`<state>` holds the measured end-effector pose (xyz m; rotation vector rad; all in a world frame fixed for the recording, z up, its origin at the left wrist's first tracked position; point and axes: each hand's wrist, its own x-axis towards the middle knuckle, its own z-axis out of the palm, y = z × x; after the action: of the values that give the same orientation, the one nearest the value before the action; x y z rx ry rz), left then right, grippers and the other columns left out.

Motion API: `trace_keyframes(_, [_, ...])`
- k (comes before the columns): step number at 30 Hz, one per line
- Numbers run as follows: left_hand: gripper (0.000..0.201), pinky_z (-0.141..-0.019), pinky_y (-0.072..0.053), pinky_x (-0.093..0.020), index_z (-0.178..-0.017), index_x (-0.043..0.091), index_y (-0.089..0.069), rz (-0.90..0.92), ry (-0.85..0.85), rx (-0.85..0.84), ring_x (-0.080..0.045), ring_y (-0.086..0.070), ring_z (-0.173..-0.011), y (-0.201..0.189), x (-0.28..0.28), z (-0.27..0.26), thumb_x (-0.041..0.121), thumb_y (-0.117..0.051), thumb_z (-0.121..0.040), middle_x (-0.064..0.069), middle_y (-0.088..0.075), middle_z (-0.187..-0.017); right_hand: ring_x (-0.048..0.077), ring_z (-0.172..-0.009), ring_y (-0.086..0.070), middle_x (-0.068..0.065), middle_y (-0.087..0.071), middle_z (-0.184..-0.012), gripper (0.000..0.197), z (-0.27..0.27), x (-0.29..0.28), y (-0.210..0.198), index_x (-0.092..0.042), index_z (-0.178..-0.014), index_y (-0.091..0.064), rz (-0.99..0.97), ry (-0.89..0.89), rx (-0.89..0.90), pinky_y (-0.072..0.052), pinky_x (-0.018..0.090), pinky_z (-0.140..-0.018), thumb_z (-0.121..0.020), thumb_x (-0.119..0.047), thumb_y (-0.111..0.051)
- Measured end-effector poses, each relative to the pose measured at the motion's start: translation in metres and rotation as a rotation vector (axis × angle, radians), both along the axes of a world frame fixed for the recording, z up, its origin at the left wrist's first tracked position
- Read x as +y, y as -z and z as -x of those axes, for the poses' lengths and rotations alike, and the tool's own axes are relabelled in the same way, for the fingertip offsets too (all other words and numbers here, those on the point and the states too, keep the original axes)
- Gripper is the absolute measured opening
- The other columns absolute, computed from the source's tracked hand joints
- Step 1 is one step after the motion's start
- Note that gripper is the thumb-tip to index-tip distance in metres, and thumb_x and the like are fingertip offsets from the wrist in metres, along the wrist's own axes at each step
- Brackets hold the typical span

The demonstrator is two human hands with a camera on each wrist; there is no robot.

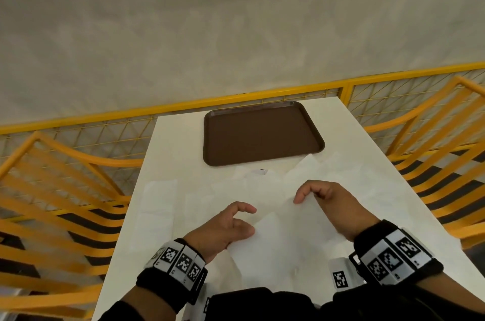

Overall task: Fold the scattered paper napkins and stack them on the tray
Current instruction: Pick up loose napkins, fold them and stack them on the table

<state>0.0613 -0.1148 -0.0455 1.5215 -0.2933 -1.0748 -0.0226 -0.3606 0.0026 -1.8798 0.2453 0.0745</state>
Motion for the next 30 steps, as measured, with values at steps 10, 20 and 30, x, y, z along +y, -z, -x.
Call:
trace_keyframes(10, [0.064, -0.075, -0.043, -0.02, -0.086, 0.052, -0.066, -0.255, 0.229, -0.489, -0.007, -0.059, -0.082, 0.021, 0.026, -0.019, -0.006, -0.041, -0.078, 0.02, -0.065, -0.092, 0.008, -0.065, -0.065, -0.008, -0.069, -0.077, 0.031, -0.008, 0.015, 0.014, -0.021, -0.081, -0.07, 0.105, -0.053, 0.114, -0.05, 0.02, -0.065, -0.091, -0.003, -0.046])
trace_keyframes(20, [0.057, -0.065, -0.049, -0.031, -0.113, 0.028, -0.062, -0.513, -0.538, -0.411, -0.029, -0.058, -0.082, 0.034, 0.15, -0.089, -0.014, -0.036, -0.083, -0.008, -0.057, -0.123, 0.009, -0.074, -0.07, -0.004, -0.071, -0.091, 0.02, 0.01, -0.004, 0.039, -0.027, -0.091, -0.067, 0.18, -0.008, 0.246, -0.052, 0.026, -0.071, -0.093, -0.014, -0.051])
trace_keyframes(30, [0.057, -0.105, -0.04, -0.044, -0.13, 0.017, -0.053, -0.727, -0.559, -0.384, -0.033, -0.042, -0.128, 0.066, 0.179, -0.107, -0.013, -0.041, -0.084, -0.011, -0.044, -0.143, 0.005, -0.072, -0.069, -0.005, -0.072, -0.088, 0.019, 0.01, -0.009, 0.046, -0.028, -0.09, -0.067, 0.237, -0.019, 0.293, -0.044, 0.019, -0.068, -0.091, -0.013, -0.055])
